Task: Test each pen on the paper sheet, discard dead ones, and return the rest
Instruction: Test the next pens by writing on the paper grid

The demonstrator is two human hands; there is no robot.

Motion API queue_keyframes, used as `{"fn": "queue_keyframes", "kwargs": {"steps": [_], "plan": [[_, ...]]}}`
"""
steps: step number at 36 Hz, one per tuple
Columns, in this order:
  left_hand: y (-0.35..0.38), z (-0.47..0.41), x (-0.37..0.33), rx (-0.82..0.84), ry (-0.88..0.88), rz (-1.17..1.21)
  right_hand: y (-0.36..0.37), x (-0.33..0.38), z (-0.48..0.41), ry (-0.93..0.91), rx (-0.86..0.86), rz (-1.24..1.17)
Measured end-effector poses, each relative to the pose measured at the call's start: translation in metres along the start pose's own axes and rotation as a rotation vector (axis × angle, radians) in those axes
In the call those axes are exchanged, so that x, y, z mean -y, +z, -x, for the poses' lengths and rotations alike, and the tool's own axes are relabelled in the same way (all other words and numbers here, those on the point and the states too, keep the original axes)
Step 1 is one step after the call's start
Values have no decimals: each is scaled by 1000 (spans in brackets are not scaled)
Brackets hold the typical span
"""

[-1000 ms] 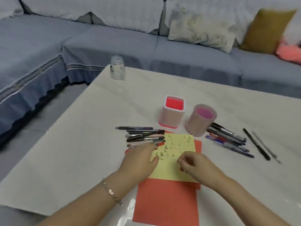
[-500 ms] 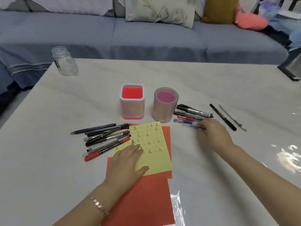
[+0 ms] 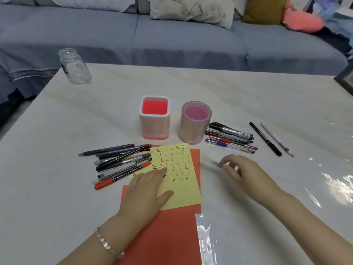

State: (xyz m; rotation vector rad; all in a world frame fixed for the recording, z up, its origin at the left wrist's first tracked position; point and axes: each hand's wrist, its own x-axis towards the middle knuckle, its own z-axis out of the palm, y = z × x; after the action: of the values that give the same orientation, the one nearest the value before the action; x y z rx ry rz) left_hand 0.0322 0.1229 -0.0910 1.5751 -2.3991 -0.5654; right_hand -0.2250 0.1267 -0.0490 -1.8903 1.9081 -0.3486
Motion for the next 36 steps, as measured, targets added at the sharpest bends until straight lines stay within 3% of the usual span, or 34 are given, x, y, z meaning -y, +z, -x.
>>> {"fn": "queue_keyframes", "kwargs": {"steps": [2,9,13,15,18,22,27,30,36], "plan": [[-8,-3,-9,-81,44,47,-6,23,12,-23,45,-107],[-19,-15,-31,-245,500,-48,-18,78,31,-87,247,-359],[-23,-8,-31,-267,441,27,-43,74,34,-66,575,-883],[-30,-2,-37,-241,318,174,-48,69,33,-107,627,-1112],[-31,1,-46,-191,190,353,-39,76,28,-75,402,-1249],[-28,-2,-56,-156,233,459,-13,96,18,17,66,-884],[-28,2,-71,-160,227,512,9,106,14,85,-304,-789],[-28,4,-71,-187,250,526,13,107,17,75,-359,-831],[-28,7,-67,-195,294,559,11,105,25,40,-299,-913]]}}
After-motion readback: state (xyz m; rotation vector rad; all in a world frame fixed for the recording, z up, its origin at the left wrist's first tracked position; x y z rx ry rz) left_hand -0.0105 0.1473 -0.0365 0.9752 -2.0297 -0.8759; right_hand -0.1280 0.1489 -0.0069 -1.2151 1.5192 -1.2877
